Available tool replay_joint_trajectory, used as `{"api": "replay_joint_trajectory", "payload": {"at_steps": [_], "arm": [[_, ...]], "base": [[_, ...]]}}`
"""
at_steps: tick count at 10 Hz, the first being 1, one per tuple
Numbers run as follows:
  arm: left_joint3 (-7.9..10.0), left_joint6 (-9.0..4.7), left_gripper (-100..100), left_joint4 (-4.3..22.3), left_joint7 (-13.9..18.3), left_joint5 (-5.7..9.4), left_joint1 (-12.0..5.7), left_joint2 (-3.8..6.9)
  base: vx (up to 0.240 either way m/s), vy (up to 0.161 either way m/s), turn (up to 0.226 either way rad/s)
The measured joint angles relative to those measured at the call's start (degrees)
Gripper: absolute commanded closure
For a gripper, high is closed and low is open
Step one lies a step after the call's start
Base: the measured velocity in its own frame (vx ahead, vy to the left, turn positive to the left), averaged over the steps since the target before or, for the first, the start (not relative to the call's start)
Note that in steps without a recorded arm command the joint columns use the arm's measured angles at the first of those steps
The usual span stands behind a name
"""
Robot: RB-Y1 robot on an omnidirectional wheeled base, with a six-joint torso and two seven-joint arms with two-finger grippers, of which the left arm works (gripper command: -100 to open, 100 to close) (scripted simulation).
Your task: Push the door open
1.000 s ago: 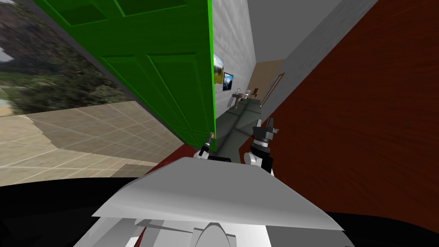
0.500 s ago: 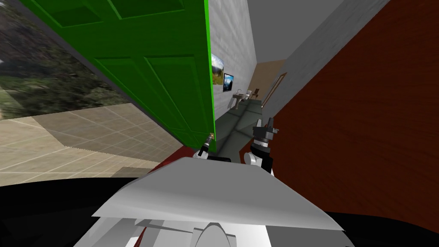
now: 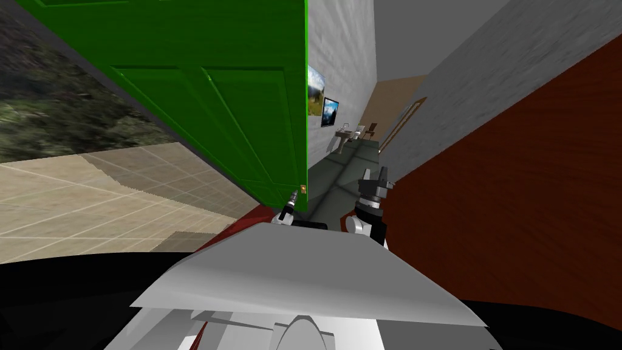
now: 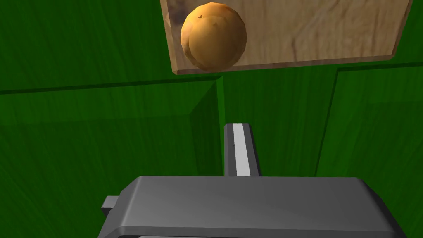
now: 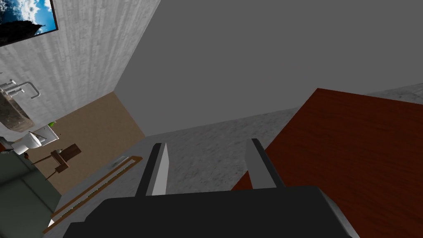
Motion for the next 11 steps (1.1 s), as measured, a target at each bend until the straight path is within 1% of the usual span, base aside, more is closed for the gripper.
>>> {"api": "replay_joint_trajectory", "payload": {"at_steps": [3,4,5,6,8,10,11], "arm": [[0.21,0.26,-100,-0.33,-0.32,0.38,0.3,-0.82],[0.28,0.31,-100,-0.46,-0.43,0.51,0.44,-1.21],[0.39,0.37,-100,-0.47,-0.51,0.67,0.46,-1.71],[0.39,0.38,-100,-0.46,-0.52,0.69,0.48,-1.78],[0.55,-0.08,-100,0.04,-0.56,0.75,0.36,-1.51],[0.72,-0.85,-100,0.7,-0.54,0.82,0.23,-1.29],[0.8,-0.95,-100,0.37,-0.61,0.84,0.48,-1.19]], "base": [[-0.244,-0.071,0.064],[-0.193,-0.081,0.076],[-0.087,-0.041,0.016],[0.095,-0.032,-0.036],[0.213,-0.03,-0.023],[0.234,-0.013,-0.029],[0.214,-0.034,-0.035]]}}
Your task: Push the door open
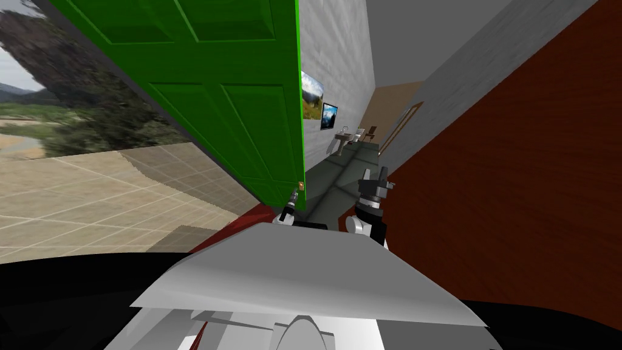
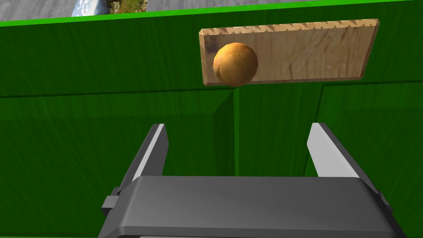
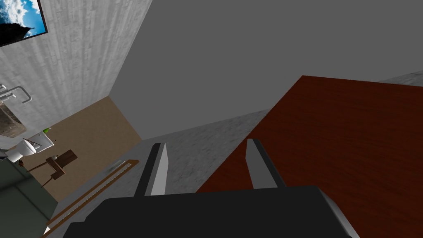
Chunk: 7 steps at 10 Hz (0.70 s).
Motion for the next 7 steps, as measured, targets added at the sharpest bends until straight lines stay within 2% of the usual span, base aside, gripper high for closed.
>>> {"api": "replay_joint_trajectory", "payload": {"at_steps": [3,4,5,7], "arm": [[0.32,-0.62,-100,0.19,-0.11,0.12,0.15,-0.11],[0.42,-0.89,-100,0.25,-0.17,0.16,0.19,-0.31],[0.4,-1.03,100,0.21,-0.18,0.15,0.23,-0.36],[0.43,-0.88,100,0.23,-0.19,0.15,0.13,-0.3]], "base": [[0.227,-0.046,-0.03],[0.074,-0.005,0.01],[-0.015,-0.004,-0.004],[-0.023,0.003,-0.009]]}}
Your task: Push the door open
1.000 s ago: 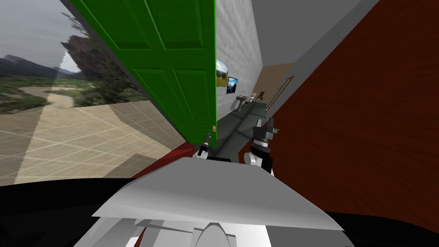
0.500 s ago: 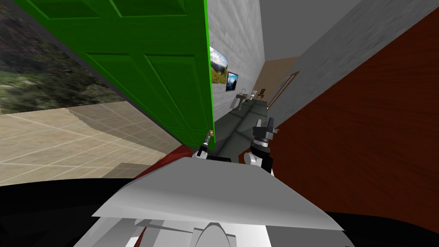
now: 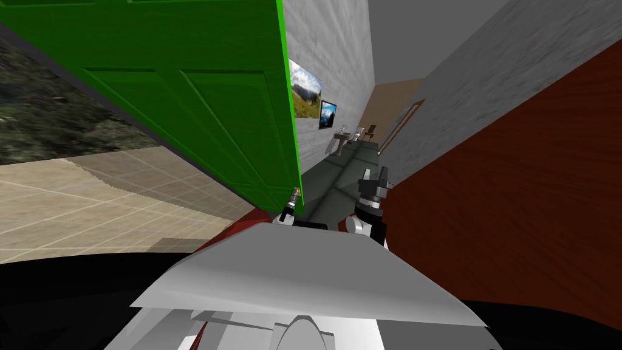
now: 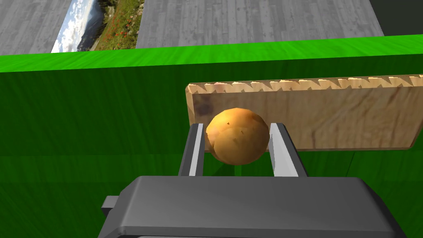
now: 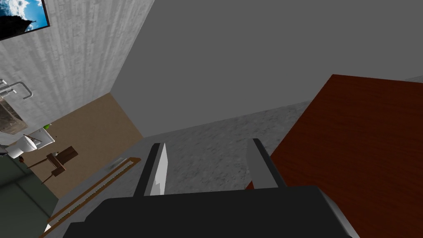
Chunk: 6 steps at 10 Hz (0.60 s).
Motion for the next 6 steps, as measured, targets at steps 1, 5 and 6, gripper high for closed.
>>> {"api": "replay_joint_trajectory", "payload": {"at_steps": [1,5,6], "arm": [[-0.02,0.06,100,0.03,-0.02,-0.01,0.02,-0.01],[0.18,0.63,100,-0.21,-0.51,0.11,0.65,-0.14],[0.68,0.59,100,0.68,-1.15,0.32,0.35,-0.38]], "base": [[-0.011,0.002,0.0],[0.074,-0.004,0.041],[0.188,-0.022,0.072]]}}
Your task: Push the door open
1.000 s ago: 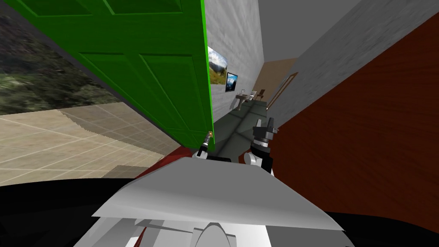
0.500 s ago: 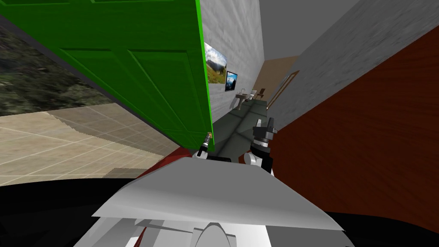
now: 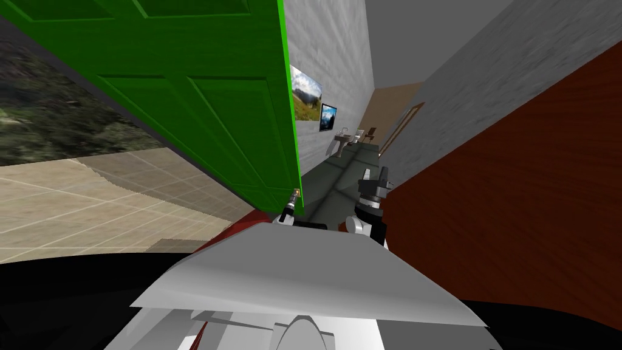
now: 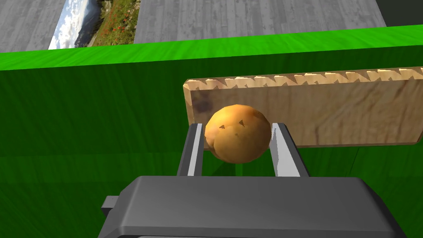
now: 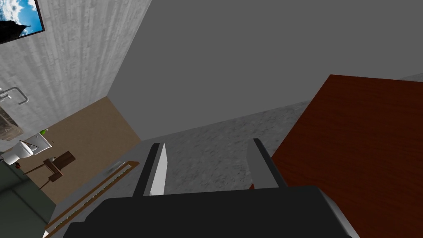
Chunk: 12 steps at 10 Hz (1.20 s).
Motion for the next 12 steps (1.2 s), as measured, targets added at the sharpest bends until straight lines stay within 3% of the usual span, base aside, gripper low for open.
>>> {"api": "replay_joint_trajectory", "payload": {"at_steps": [1,3,7,8,9,12], "arm": [[0.5,-0.48,100,0.68,-0.4,0.2,-0.32,-0.03],[1.58,0.46,100,-1.02,-1.68,0.67,0.13,-0.46],[3.83,-0.08,100,0.37,-3.32,1.6,-1.26,-1.64],[4.77,0.11,100,-0.57,-4.05,1.98,-0.57,-1.89],[5.59,0.18,-100,-0.61,-4.72,2.32,-0.45,-2.67],[3.43,-0.85,-100,1.28,-5.91,5.32,-1.97,-1.51]], "base": [[0.217,-0.009,0.067],[0.186,-0.036,0.071],[0.157,-0.03,0.094],[0.195,-0.062,0.133],[0.044,0.01,0.063],[-0.126,0.083,0.037]]}}
